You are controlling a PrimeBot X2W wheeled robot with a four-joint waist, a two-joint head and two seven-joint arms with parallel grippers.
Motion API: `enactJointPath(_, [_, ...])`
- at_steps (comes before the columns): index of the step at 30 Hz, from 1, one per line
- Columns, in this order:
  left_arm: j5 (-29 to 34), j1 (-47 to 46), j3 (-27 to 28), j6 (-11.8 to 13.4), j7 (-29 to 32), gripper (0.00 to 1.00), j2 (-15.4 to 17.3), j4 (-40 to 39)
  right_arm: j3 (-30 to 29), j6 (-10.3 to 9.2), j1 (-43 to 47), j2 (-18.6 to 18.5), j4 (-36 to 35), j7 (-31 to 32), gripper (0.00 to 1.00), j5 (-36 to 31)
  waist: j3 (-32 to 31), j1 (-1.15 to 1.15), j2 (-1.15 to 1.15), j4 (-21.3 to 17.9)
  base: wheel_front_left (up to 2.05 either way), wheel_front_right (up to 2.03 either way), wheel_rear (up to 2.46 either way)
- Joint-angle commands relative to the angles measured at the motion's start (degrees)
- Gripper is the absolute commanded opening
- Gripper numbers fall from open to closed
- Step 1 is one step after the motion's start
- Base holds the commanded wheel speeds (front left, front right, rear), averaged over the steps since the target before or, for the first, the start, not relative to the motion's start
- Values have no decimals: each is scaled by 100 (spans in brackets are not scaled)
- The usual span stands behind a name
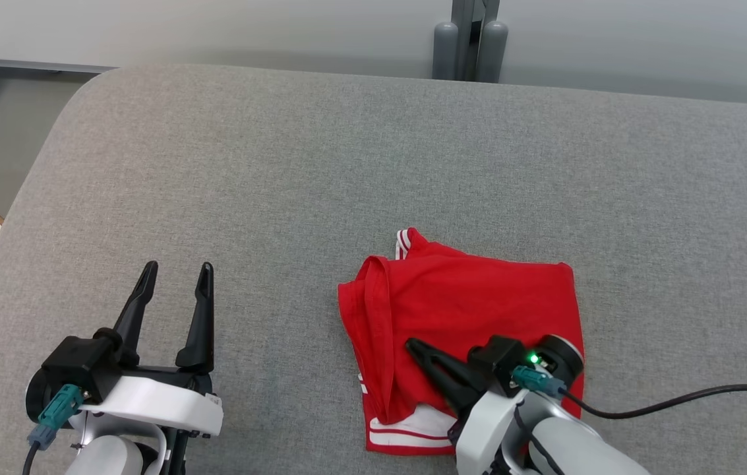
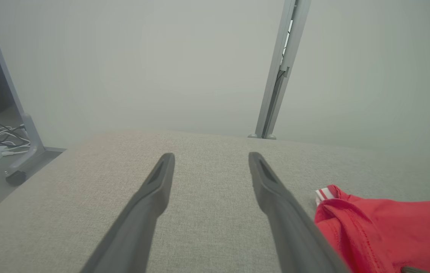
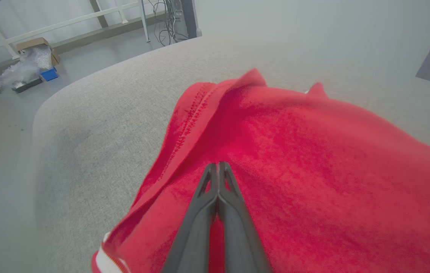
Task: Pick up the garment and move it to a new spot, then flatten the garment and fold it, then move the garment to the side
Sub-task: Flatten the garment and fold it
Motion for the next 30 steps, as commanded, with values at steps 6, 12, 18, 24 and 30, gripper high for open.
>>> enactJointPath(6, [33, -83, -18, -51, -35, 100, -6, 60, 245, -1, 136, 38, 52, 129, 0, 200, -67, 0, 0, 6, 0, 0, 0])
enactJointPath(12, [36, -43, -32, -37, -38, 100, -12, 86, 546, -1, 231, 66, 160, 155, 0, 488, -143, 0, 0, 37, 0, 0, 0])
enactJointPath(18, [4, 31, -29, -5, -39, 100, -8, 100, 757, -1, 315, 136, 111, 75, 0, 815, -215, 0, 0, 1, 0, 0, 0])
enactJointPath(24, [-6, 134, -9, 40, -29, 100, 36, 51, 356, -1, 412, 159, -367, -92, 0, 1128, -347, 0, 0, -177, 0, 0, 0])
enactJointPath(30, [20, 167, -6, 88, 31, 100, 108, -37, -761, -1, 621, 116, -1001, -172, 0, 944, -476, 0, 0, -434, 0, 0, 0])
